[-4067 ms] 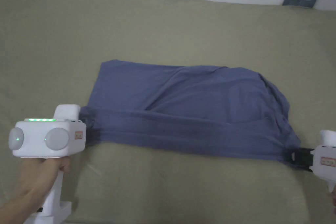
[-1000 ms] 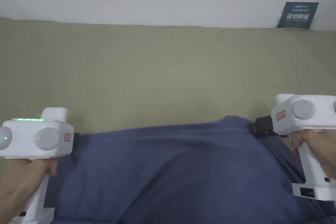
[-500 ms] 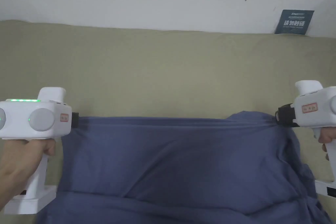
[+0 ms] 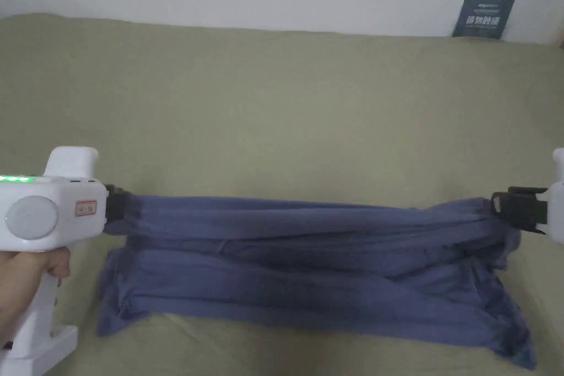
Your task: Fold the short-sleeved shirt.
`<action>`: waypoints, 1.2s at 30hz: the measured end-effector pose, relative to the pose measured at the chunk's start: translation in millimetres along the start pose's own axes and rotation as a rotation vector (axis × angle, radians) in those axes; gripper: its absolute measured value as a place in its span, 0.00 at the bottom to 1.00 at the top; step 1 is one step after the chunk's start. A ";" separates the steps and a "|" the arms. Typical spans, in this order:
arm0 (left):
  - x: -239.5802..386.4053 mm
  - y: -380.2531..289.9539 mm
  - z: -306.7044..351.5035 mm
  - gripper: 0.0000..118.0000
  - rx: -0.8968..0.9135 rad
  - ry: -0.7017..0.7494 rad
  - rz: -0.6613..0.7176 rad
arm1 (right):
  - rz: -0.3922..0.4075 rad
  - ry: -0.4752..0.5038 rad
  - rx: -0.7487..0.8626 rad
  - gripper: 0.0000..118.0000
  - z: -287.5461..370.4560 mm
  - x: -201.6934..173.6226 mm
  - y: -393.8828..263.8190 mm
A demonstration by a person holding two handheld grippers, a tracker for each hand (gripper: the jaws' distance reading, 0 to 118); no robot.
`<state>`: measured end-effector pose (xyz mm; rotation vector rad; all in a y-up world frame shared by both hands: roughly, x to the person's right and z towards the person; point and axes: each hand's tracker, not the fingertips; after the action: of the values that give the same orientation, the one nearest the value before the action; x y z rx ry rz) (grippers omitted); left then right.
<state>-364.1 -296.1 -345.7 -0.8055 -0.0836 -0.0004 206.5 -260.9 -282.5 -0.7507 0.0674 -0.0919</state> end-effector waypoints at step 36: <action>-3.0 -70.9 30.5 0.00 0.036 0.043 0.092 | -0.031 -0.144 0.190 0.06 14.4 -71.5 -88.9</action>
<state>-371.6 -323.4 -273.8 -0.7722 -0.0059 0.0708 131.4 -308.2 -209.2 -0.5669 -0.0890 -0.0721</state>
